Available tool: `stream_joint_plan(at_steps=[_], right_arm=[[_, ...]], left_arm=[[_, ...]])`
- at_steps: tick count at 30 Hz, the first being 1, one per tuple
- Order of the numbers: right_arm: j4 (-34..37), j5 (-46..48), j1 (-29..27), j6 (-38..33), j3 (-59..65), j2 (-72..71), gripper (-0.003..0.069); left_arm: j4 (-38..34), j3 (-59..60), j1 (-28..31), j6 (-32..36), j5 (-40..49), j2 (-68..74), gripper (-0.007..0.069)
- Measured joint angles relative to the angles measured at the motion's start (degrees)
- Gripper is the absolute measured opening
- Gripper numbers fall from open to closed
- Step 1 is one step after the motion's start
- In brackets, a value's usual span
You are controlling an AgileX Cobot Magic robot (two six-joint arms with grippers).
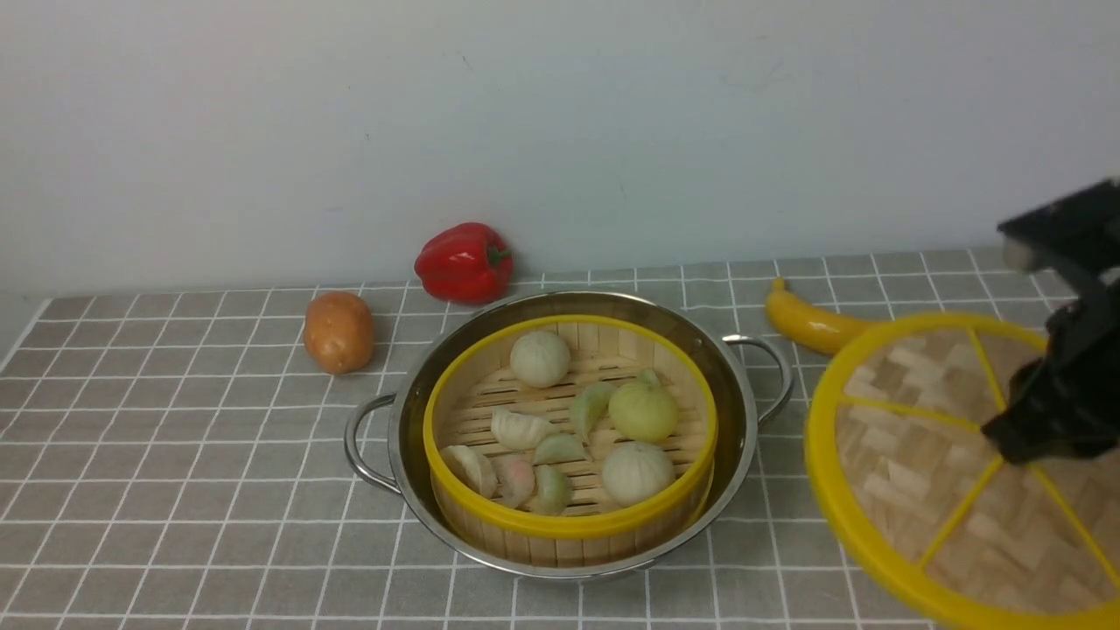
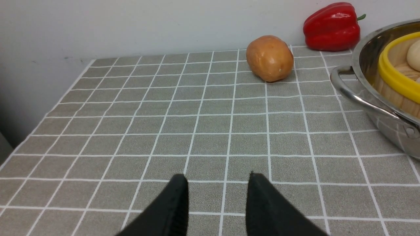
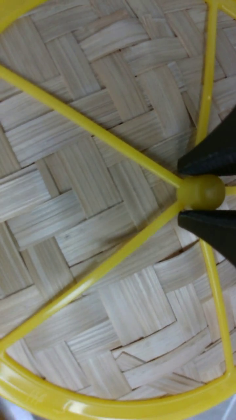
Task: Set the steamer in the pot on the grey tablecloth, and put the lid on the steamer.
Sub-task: 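Place the bamboo steamer lid onto the steamer basket in the pot with the right gripper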
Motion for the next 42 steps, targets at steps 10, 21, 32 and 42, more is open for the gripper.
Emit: stream_joint_plan(at_steps=[10,21,32,42], right_arm=[[23.1,-2.3,1.6,-32.3,-16.4,3.8,0.0147],[24.2,-2.2,12.3,-46.0,-20.5,16.8,0.0147],[18.5,-5.8,19.5,-49.4,-28.1,23.9,0.0147],[17.5,-6.7,19.7,-52.2,-29.3,26.5,0.0147]], left_arm=[[0.0,0.0,0.0,0.0,0.0,0.0,0.0243],[0.0,0.0,0.0,0.0,0.0,0.0,0.0243],[0.0,0.0,0.0,0.0,0.0,0.0,0.0243],[0.0,0.0,0.0,0.0,0.0,0.0,0.0243]])
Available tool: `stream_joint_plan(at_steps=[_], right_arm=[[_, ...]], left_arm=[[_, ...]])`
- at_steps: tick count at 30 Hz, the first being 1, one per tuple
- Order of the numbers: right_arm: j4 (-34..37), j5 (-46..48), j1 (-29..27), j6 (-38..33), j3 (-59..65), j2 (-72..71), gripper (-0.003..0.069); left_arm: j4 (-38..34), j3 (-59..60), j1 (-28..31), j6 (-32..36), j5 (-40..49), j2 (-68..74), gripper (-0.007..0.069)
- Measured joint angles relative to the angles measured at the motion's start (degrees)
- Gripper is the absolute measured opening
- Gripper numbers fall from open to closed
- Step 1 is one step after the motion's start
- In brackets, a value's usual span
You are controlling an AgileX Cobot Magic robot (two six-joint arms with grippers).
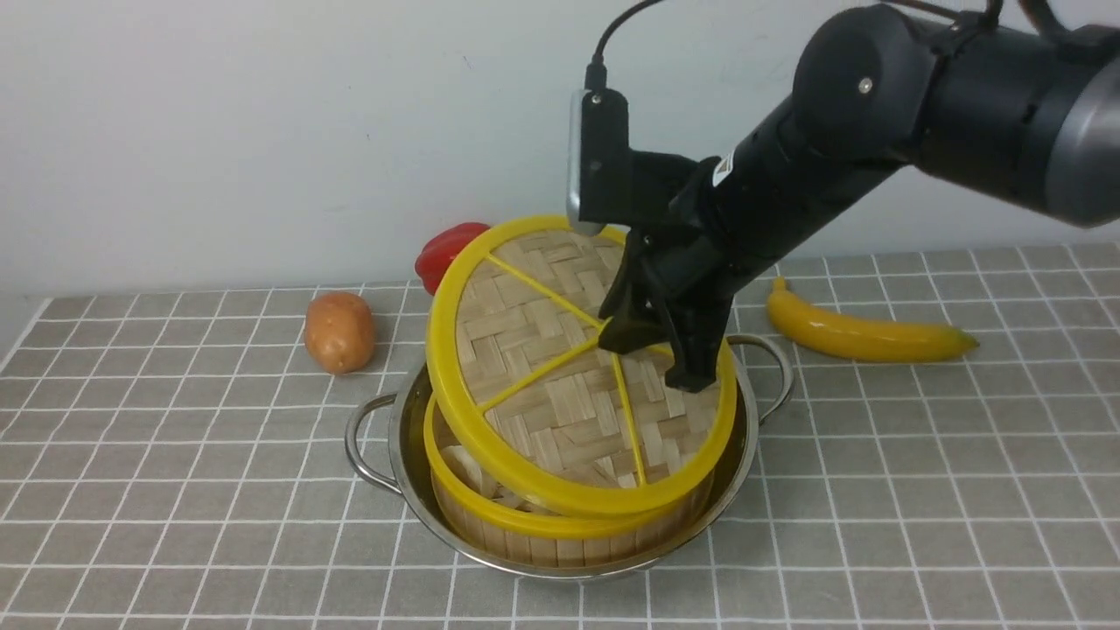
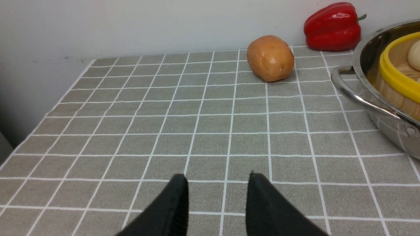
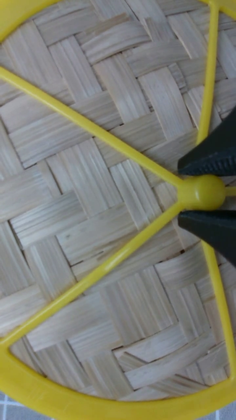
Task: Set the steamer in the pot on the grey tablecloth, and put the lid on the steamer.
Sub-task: 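Place the bamboo steamer lid onto the steamer basket in the pot with the right gripper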
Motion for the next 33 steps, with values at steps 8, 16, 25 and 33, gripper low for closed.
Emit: stream_joint_plan(at_steps=[8,16,25,33], right_arm=[[-0.4,-1.0,1.1,-0.4,0.0,0.9,0.0147],[-2.0,-2.2,2.5,-1.5,0.0,2.2,0.0147],[-3.1,-5.0,2.5,-2.2,0.0,2.8,0.0147],[-3.1,-5.0,2.5,-2.7,0.0,2.8,0.0147]], left_arm=[[0.0,0.0,0.0,0.0,0.0,0.0,0.0243],[0.0,0.0,0.0,0.0,0.0,0.0,0.0243],[0.0,0.0,0.0,0.0,0.0,0.0,0.0243],[0.0,0.0,0.0,0.0,0.0,0.0,0.0243]])
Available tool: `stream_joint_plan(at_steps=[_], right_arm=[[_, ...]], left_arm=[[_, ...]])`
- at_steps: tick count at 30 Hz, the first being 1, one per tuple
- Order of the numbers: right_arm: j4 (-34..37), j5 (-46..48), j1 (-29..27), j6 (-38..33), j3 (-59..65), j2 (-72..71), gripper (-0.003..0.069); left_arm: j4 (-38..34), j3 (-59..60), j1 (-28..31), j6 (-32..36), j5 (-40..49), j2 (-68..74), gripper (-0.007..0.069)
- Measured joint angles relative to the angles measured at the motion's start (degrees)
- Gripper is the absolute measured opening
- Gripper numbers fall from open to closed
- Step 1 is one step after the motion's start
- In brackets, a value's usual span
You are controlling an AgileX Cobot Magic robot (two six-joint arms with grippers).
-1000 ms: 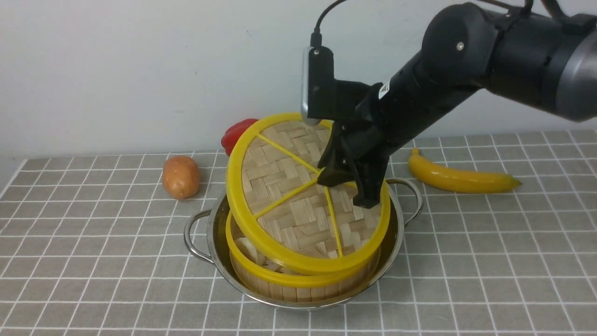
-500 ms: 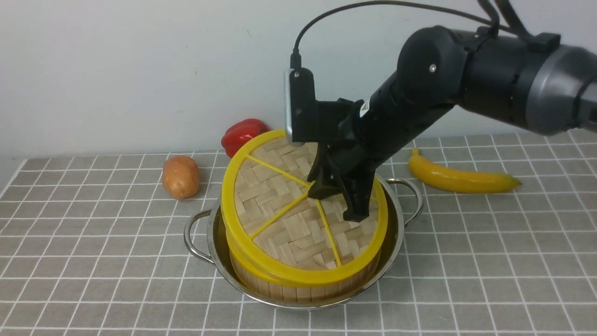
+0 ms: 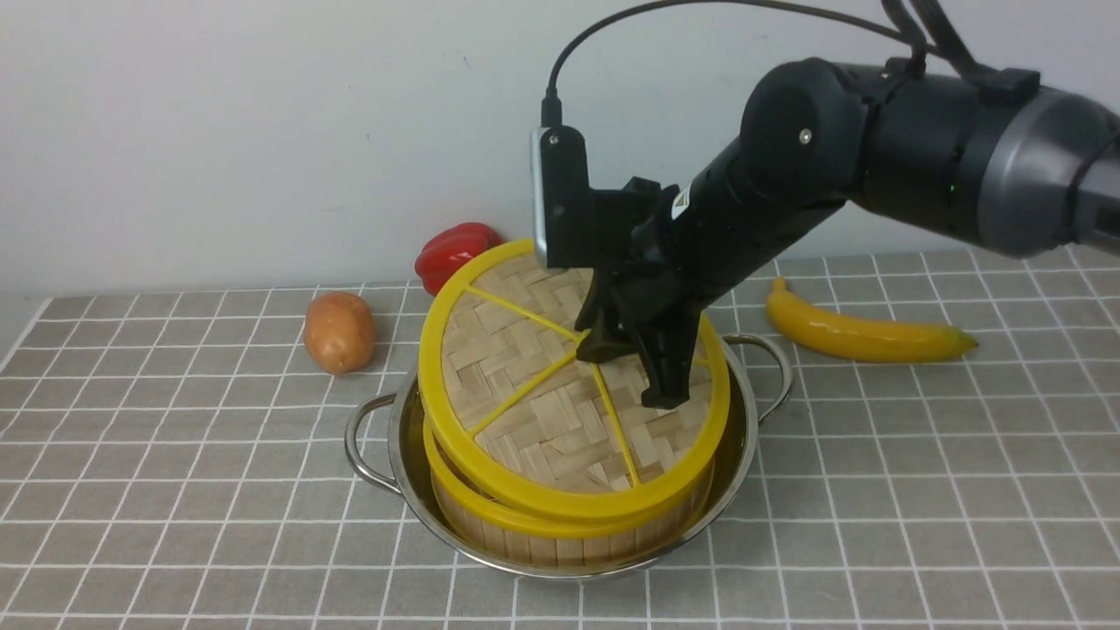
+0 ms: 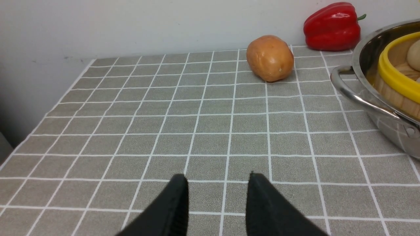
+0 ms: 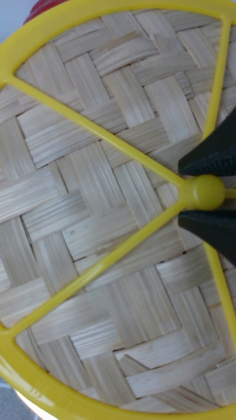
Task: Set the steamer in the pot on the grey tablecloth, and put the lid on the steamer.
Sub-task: 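Place the bamboo steamer lid onto the steamer basket in the pot with the right gripper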
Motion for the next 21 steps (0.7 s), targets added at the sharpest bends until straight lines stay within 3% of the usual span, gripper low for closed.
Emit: stream_joint_plan(at_steps=[21], right_arm=[[1.3,-2.6,0.0,-0.2,0.0,2.7,0.0147]], left_arm=[[0.0,0.0,0.0,0.0,0.0,0.0,0.0243]])
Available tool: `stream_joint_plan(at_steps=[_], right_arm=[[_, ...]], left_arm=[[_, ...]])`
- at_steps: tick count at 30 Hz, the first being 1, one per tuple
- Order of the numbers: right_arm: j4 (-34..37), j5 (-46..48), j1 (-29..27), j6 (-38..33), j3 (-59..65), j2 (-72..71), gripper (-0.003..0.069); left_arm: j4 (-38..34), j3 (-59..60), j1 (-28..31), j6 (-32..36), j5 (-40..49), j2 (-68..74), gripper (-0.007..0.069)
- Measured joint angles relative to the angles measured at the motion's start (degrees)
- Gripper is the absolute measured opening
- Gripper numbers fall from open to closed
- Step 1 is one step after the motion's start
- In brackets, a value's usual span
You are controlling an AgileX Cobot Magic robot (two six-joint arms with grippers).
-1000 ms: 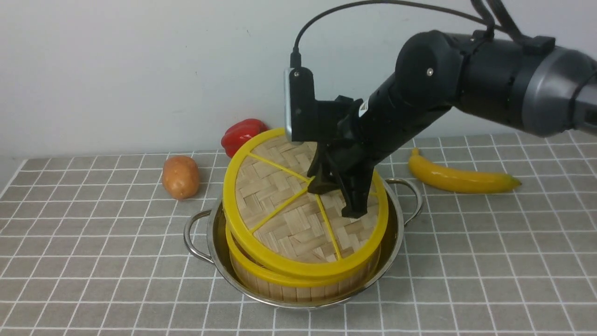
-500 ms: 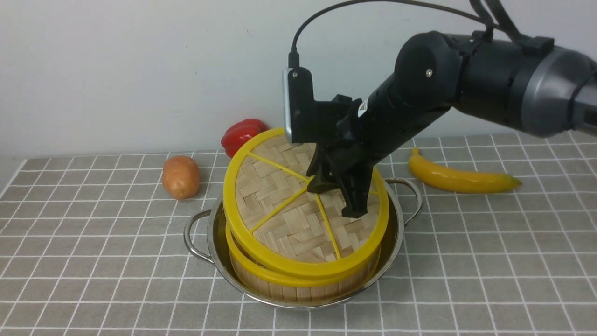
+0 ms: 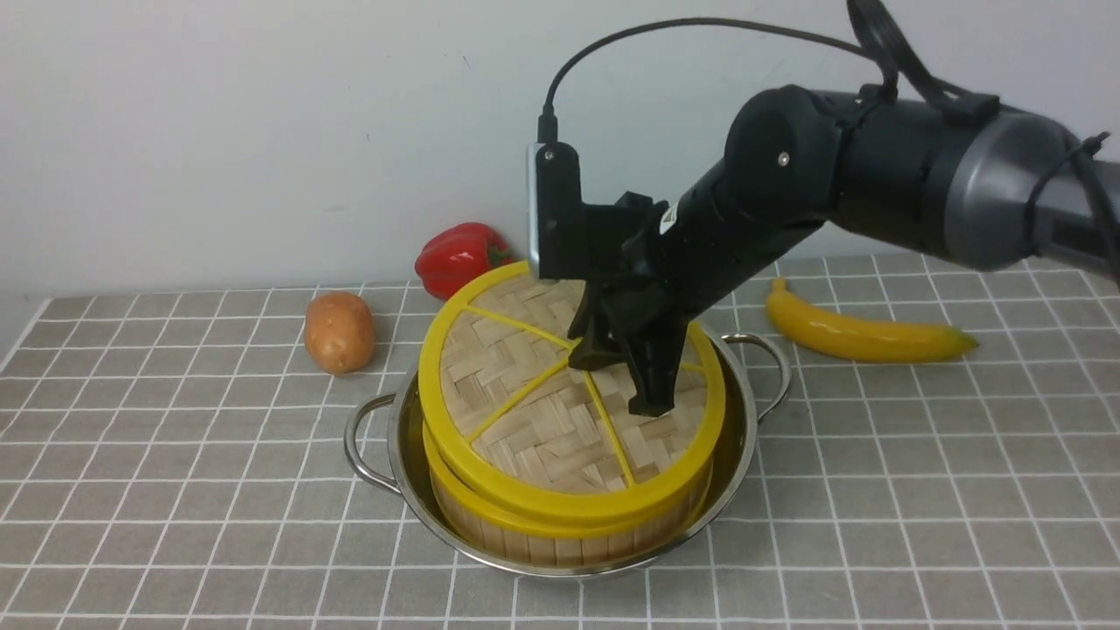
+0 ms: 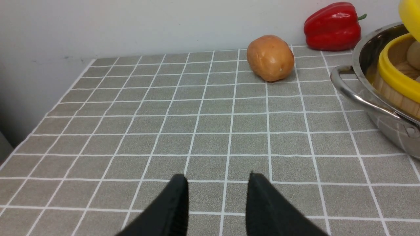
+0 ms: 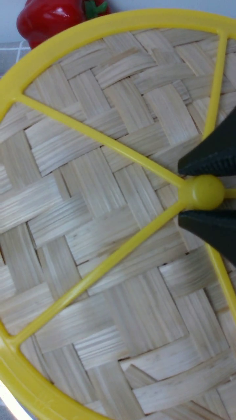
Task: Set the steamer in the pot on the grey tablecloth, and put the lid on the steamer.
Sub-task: 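Place the bamboo steamer lid onto the steamer basket in the pot with the right gripper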
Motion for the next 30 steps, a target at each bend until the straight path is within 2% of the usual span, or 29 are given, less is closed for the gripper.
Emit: stream_joint_plan(at_steps=[30], right_arm=[[1.2,-0.6,0.1,-4.4,-0.5,2.7,0.0146]], left_arm=[[0.0,0.0,0.0,0.0,0.0,0.0,0.0243]])
